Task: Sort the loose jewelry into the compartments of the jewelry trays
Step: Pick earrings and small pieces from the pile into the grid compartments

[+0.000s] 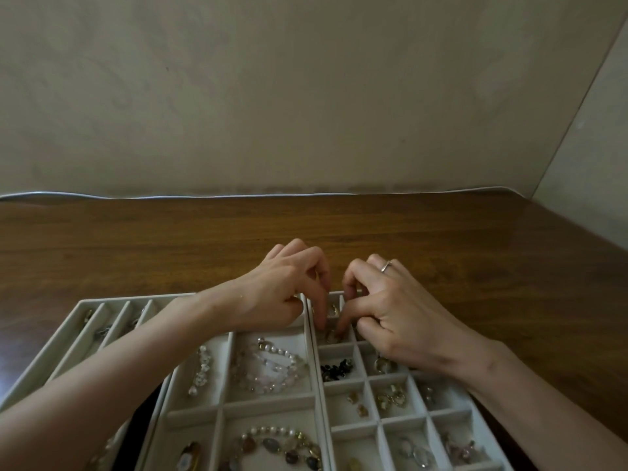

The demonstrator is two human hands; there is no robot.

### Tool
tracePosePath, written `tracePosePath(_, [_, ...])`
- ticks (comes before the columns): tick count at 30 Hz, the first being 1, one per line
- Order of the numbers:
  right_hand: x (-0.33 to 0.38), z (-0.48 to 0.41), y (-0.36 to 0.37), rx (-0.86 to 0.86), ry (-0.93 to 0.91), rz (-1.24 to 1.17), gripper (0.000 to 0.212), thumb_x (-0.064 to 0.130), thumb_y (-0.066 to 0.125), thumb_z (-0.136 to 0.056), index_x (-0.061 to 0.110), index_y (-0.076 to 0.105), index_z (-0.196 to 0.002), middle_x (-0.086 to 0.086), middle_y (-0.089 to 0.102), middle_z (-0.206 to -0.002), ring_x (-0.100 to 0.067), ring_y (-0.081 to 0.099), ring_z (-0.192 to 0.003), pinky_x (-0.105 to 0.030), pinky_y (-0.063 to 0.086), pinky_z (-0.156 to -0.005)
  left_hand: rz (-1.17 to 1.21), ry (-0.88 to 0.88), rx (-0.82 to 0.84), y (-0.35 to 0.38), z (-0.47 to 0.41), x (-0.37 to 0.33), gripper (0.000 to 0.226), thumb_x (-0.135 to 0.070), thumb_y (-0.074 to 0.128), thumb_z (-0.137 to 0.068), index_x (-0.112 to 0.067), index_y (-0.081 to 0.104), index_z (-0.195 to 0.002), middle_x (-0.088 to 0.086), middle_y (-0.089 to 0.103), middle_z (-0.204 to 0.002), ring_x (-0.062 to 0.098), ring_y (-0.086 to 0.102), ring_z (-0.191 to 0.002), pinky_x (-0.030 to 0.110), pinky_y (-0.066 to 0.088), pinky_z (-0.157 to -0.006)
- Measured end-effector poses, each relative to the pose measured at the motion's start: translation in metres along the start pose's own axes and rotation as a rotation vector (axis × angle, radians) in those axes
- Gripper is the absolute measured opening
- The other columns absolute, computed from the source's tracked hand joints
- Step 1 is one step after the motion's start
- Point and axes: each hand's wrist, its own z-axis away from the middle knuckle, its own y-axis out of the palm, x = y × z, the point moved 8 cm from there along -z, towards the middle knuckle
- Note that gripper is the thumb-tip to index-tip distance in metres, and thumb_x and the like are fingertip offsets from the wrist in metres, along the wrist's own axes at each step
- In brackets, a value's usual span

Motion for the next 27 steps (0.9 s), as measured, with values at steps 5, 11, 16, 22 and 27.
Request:
tracePosePath(5, [-0.002,0.000,-0.001,-0.023,0.009,0.032,0.047,0.032,0.026,-0.079,0.031,0.073,-0.081,0.014,0.039,-0.088,-0.005,0.034,-0.085,-0.026,0.027,-0.076,-0.010,0.008,0.028,0.001,0.001,-0.002,0.053,-0.006,0.035,-0.057,-0.035,0.071,-0.080,-0.020,0.037,-0.099,0.003,0.030,-0.101,0.019,0.022,-0.092])
tracePosePath(11, [-0.005,0.000,-0.001,-0.064,0.039,-0.079,0.037,0.030,0.035,-0.078,0.027,0.071,-0.078,0.010,0.046,-0.084,-0.006,0.037,-0.080,-0.022,0.028,-0.070,-0.091,0.010,0.074,0.004,0.001,-0.005,0.050,0.004,0.049,-0.071,-0.037,0.070,-0.091,-0.018,0.033,-0.103,0.004,0.026,-0.105,0.009,0.015,-0.089])
tracePosePath(16, [-0.003,0.000,0.005,-0.021,0.036,-0.042,0.036,0.034,0.037,-0.078,0.032,0.072,-0.084,0.011,0.045,-0.085,-0.004,0.035,-0.080,-0.017,0.024,-0.070,-0.127,0.031,0.045,0.000,0.004,-0.010,0.049,0.003,0.048,-0.071,-0.037,0.071,-0.091,-0.015,0.035,-0.104,0.006,0.028,-0.104,0.012,0.015,-0.086])
tracePosePath(22, [-0.002,0.001,0.005,0.015,0.037,-0.063,0.042,0.031,0.031,-0.075,0.032,0.072,-0.081,0.013,0.044,-0.084,-0.005,0.035,-0.081,-0.017,0.026,-0.073,-0.094,0.036,0.073,0.002,0.003,-0.012,0.050,0.004,0.047,-0.071,-0.035,0.071,-0.092,-0.017,0.033,-0.104,0.003,0.024,-0.102,0.010,0.015,-0.087])
tracePosePath(27, [-0.001,0.000,0.005,0.023,0.063,-0.041,0.033,0.030,0.041,-0.079,0.030,0.072,-0.087,0.011,0.046,-0.085,-0.006,0.035,-0.083,-0.021,0.022,-0.072,-0.128,0.070,0.059,0.001,0.004,-0.016,0.047,0.002,0.049,-0.070,-0.035,0.071,-0.089,-0.017,0.031,-0.102,0.005,0.026,-0.103,0.021,0.019,-0.088])
